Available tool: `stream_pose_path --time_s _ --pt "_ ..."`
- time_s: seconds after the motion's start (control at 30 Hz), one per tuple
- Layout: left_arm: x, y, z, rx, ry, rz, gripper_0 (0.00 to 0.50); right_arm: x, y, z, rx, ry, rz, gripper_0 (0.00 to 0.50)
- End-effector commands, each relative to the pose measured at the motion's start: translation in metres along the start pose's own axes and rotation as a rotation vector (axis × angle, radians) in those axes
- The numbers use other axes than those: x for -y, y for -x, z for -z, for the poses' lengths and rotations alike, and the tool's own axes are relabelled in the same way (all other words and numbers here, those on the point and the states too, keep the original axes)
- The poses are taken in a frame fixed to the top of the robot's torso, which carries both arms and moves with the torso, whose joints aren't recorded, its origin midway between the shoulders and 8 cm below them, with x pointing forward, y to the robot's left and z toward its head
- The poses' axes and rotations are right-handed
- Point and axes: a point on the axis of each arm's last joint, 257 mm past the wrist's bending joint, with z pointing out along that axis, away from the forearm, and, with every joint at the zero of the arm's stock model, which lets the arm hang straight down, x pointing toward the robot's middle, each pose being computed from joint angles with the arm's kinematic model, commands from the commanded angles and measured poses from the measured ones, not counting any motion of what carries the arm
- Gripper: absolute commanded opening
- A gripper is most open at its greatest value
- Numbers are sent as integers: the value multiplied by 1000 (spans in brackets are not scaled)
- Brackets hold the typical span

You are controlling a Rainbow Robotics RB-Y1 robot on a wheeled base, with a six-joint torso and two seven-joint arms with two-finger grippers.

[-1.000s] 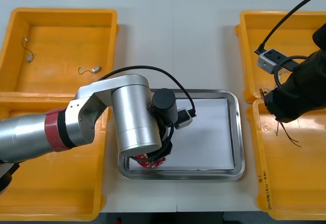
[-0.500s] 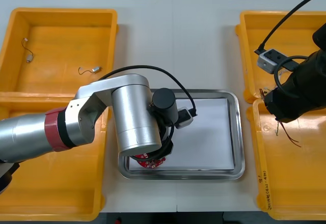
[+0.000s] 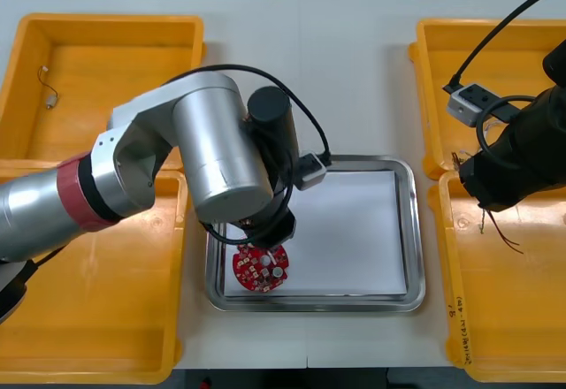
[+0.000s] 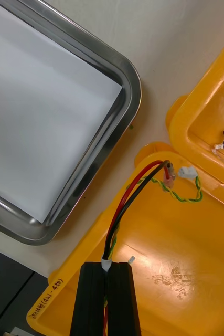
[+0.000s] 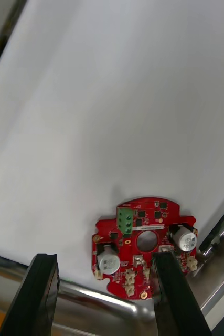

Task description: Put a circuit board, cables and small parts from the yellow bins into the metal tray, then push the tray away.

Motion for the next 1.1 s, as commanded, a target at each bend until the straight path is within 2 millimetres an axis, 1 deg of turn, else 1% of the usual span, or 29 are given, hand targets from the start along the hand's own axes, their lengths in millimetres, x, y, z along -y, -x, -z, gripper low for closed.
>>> stream_pose_path --time_s 0.03,0.13,0.17,0.27,0.43,0.47,0.53,0.67,0.73,0.8,0.87,0.9,0.97,1.07,1.1 --pt "-29 18 36 53 46 123 500 -11 13 6 33 -2 44 0" --pt "-41 20 50 60 48 158 500 -21 16 2 31 13 71 0" --pt "-43 19 52 57 50 163 500 -23 17 1 33 14 78 0" --pt "-54 18 66 56 56 190 500 -34 25 -4 41 15 114 0" --pt "-75 14 91 53 66 244 500 -61 39 -17 55 20 184 0" --pt "-77 12 94 48 70 249 500 -64 41 -18 56 21 192 0" --pt "-88 6 104 35 88 270 500 -76 48 -23 61 14 225 0" --pt "-103 11 121 84 88 317 500 -95 53 -31 63 13 274 0" --pt "-114 15 133 122 81 353 500 -107 55 -37 61 13 307 0" --pt "-120 15 139 139 85 372 500 -113 55 -41 59 11 326 0" --pt "-134 12 145 150 112 397 500 -121 55 -45 60 11 344 0" --pt "-136 11 145 150 116 405 500 -123 55 -47 58 12 350 0" --pt "-148 5 147 144 143 431 500 -128 53 -50 54 13 368 0" --pt "-163 -1 148 137 162 471 500 -129 48 -56 39 9 385 0" --pt "-172 -6 149 133 168 498 500 -130 46 -58 32 5 395 0"
